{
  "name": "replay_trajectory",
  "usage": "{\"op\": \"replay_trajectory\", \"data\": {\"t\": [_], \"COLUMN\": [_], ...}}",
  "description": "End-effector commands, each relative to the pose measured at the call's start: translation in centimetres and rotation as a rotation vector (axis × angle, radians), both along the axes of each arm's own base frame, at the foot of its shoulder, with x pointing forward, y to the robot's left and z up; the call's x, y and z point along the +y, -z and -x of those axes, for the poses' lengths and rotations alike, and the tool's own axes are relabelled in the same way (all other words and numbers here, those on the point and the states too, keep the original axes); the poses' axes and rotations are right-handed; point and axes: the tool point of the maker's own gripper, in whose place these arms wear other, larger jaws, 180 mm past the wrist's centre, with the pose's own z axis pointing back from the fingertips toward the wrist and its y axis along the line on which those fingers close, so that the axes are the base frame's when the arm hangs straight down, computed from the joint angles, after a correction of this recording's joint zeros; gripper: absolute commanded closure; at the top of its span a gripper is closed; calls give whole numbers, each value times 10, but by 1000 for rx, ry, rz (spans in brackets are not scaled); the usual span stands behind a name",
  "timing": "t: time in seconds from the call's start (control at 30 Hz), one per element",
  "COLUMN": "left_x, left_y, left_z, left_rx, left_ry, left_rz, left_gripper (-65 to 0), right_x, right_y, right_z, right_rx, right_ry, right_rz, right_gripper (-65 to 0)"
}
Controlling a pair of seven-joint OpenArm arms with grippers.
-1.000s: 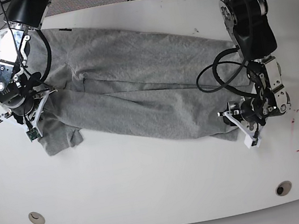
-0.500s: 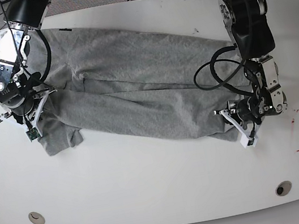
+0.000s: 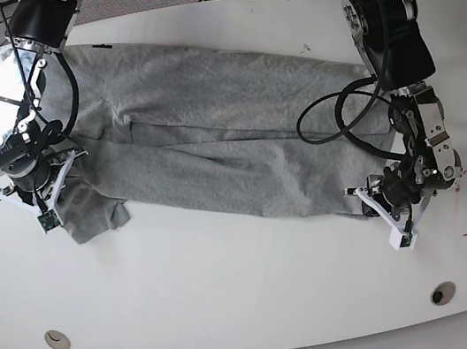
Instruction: Fold the T-shirt properly
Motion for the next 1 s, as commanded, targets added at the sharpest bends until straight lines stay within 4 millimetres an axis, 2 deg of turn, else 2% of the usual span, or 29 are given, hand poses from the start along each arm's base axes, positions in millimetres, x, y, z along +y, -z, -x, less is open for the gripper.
{"op": "replay_trajectory", "data": {"t": [0.0,0.2,0.4,0.73,0.97], "left_x": [3,6,8,30,43], "left_y": [-35,-48,-70,-93,-108], "left_z": [-14,-8,-4,0,3], "left_rx": [-105,-123,-166,-226,-252], "left_ry": [0,4,6,-5,-13], "left_rz": [-15,-48,-85,-158,-206], "left_gripper": [0,0,0,0,0], "right_x": [-3,-6,-6,-8,-31], "right_y": [-26,-34,-45,-52,-51], "right_z": [-13,-17,-19,-17,-4], "right_rx": [-76,-80,-103,-119,-124], "right_ry": [-5,5,7,14,100], "right_rz": [30,40,57,67,51], "right_gripper": [-6,-6,-5,-5,-5]}}
